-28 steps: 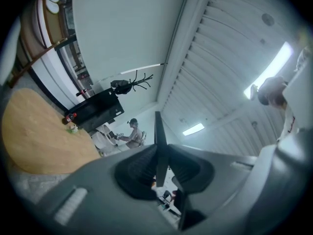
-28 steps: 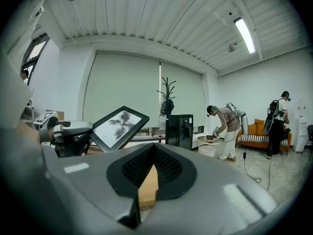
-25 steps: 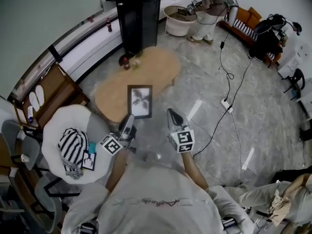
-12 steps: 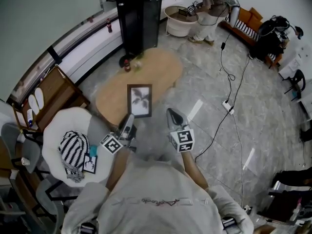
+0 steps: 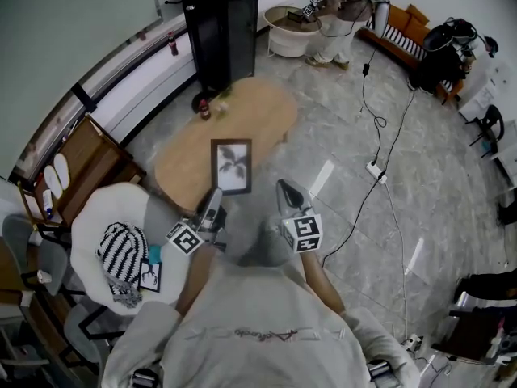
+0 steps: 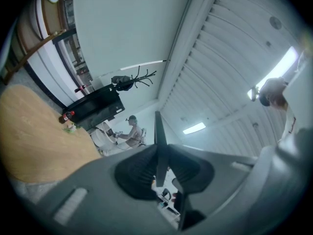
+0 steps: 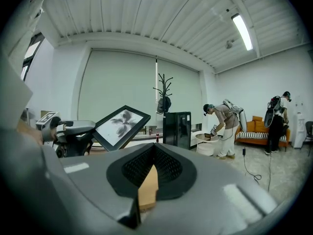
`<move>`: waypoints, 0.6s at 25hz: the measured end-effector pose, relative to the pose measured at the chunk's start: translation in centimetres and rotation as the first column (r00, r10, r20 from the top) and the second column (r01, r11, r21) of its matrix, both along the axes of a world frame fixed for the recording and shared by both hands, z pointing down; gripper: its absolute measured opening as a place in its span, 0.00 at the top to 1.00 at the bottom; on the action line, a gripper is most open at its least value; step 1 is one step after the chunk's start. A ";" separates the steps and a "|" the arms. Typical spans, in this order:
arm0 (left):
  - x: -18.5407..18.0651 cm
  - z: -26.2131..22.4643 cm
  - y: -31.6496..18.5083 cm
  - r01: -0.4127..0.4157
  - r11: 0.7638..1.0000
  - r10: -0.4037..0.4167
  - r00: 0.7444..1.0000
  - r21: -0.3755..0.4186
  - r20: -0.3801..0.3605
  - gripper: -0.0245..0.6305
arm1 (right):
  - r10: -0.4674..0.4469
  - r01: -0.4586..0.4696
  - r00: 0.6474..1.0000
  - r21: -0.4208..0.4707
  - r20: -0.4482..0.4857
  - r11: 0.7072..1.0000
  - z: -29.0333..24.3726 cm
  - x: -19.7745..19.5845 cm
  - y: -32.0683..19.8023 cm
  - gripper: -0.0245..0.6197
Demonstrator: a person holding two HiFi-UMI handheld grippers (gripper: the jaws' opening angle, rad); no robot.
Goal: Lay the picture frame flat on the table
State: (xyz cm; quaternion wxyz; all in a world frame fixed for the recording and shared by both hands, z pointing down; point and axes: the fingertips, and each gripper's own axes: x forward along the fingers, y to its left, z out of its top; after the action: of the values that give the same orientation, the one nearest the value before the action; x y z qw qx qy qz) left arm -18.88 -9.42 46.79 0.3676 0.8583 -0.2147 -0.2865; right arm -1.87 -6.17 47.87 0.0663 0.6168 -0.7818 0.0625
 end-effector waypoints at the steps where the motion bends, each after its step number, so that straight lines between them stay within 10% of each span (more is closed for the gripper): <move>1: 0.2 0.1 -0.1 -0.002 1.000 0.002 1.000 -0.001 0.003 0.86 | 0.003 -0.003 1.000 0.003 0.003 1.000 0.1 0.2 -0.1 0.96; 15: 1.9 1.1 -3.8 0.007 1.000 -0.006 1.000 -0.009 0.020 0.86 | -0.011 0.011 1.000 0.006 0.024 1.000 1.0 1.9 -4.3 0.96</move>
State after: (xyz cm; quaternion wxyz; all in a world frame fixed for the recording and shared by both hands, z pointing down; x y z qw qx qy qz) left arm -16.95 -13.20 47.87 0.3686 0.8587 -0.2226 -0.2780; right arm 0.07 -10.51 48.91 0.0552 0.6120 -0.7860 0.0674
